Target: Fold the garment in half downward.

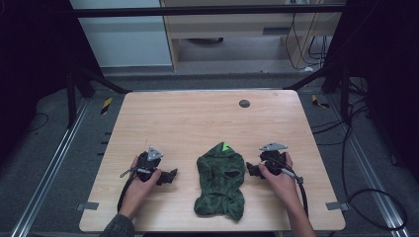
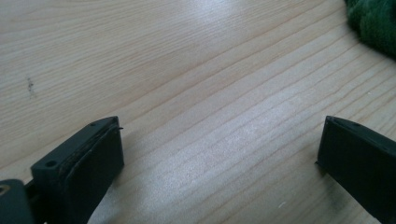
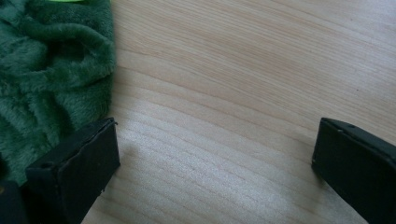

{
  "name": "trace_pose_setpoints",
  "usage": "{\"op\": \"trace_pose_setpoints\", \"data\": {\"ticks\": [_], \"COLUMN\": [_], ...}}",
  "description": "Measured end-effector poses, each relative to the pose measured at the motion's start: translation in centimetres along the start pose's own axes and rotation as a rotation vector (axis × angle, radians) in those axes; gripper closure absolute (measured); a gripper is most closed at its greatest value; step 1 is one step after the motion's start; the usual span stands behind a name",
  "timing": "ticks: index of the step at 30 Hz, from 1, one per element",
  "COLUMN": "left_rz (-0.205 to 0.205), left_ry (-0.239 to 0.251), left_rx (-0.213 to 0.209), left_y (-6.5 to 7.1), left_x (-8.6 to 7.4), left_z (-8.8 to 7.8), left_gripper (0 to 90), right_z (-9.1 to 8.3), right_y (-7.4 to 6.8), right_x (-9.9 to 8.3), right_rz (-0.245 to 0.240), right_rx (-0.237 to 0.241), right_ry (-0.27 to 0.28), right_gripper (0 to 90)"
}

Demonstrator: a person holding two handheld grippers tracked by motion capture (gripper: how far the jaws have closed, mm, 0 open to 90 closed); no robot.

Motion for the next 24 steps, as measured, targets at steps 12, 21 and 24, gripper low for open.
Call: {"op": "trace_pose_setpoints", "data": {"ticks": [12,21,24], "left_rz": [0.002,0.085,0.109], "left_ry": [0.027,0.017,0.013], "left_rx": [-0.01,0.013,0.003], "left_y": [0.3,0.9,1.4], "left_x": [0.9,3.1,4.8], "left_z": [-0.8,-1.9,-1.3], "left_gripper": [4.4,10.8,13.7], "right_z": [-0.7,-2.7,-3.1], "right_y": [-1.1,-2.1,-2.2], "right_x": [0.7,2.8,4.5], "right_rz": [-0.032,-0.121,-0.14], "right_rx": [-0.005,-0.009,-0.003], "right_ry": [0.016,-0.032,-0.031], "right_gripper": [19.9,36.4,42.4]}}
Point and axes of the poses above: each handheld gripper's, and its own axes: z roughly forward along the jaws, x roughly out of its top, y roughly to its right, the point moved 4 cm from there along z, roughly forward along the jaws, and after that the axes turned 5 degrees about x, right-handed, at the moved point
